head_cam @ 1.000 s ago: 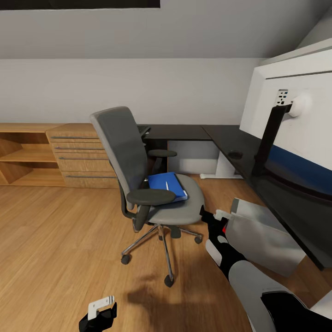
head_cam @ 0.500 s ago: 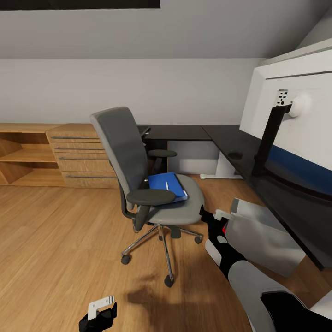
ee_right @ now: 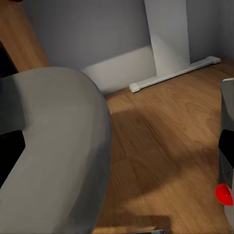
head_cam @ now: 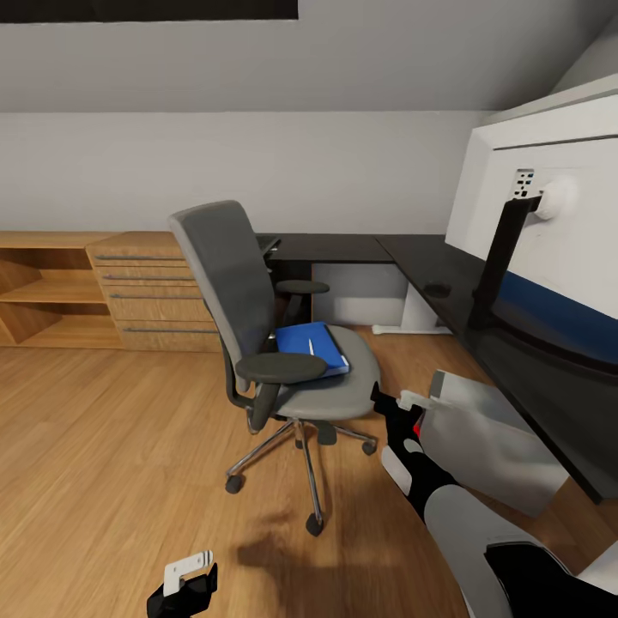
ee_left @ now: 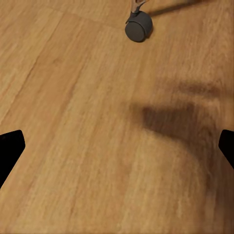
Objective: In the bedroom, organize the workspace by keeping the computer under the desk, ensuring the monitor is on the desk, placing the keyboard on the desk next to the monitor, placing the mouse on the desk next to the keyboard, moving the folder from the swivel chair onto the desk next to the mouse, stacking the notebook on top of the folder with the pen on top of the notebook, and positioning the swivel chair next to the desk.
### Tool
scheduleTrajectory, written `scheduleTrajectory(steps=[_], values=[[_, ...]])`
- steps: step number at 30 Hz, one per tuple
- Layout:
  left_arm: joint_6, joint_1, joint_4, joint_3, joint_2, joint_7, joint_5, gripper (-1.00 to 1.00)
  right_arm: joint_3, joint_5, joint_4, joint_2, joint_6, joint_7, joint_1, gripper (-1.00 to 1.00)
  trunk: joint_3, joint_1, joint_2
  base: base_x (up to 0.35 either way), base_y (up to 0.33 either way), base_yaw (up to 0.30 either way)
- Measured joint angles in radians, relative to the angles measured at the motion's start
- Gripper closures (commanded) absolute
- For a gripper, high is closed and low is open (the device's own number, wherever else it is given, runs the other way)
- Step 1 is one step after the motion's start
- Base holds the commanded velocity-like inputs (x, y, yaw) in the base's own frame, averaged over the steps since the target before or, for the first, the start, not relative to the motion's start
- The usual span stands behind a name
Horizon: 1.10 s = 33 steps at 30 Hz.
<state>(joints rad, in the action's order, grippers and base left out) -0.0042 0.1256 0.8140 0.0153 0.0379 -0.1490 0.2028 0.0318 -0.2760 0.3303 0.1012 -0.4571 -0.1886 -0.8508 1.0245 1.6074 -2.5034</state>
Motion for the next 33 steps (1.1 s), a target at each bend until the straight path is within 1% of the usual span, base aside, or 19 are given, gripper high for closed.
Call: scheduleTrajectory(steps=[8, 22, 27, 33], values=[[0.000, 0.000, 0.000, 0.001, 0.000, 0.000, -0.001, -1.00, 0.000, 0.000, 0.000, 0.000, 0.001, 0.000, 0.000, -1.00, 0.000, 0.000, 0.000, 0.000, 0.000, -0.125], [0.000, 0.000, -0.004, 0.000, 0.001, 0.000, -0.001, -1.00, 0.000, 0.000, -0.001, 0.000, 0.001, 0.000, 0.000, -1.00, 0.000, 0.000, 0.000, 0.000, 0.000, -0.223], [0.000, 0.000, -0.007, 0.000, 0.001, 0.001, -0.001, -1.00, 0.000, 0.001, -0.001, 0.000, 0.000, 0.000, 0.000, -1.00, 0.000, 0.000, 0.000, 0.069, 0.066, -0.078], [0.000, 0.000, -0.009, 0.000, 0.001, 0.001, -0.001, -1.00, 0.000, 0.001, 0.000, 0.000, 0.000, 0.000, 0.000, -1.00, 0.000, 0.000, 0.000, 0.187, 0.164, -0.017]])
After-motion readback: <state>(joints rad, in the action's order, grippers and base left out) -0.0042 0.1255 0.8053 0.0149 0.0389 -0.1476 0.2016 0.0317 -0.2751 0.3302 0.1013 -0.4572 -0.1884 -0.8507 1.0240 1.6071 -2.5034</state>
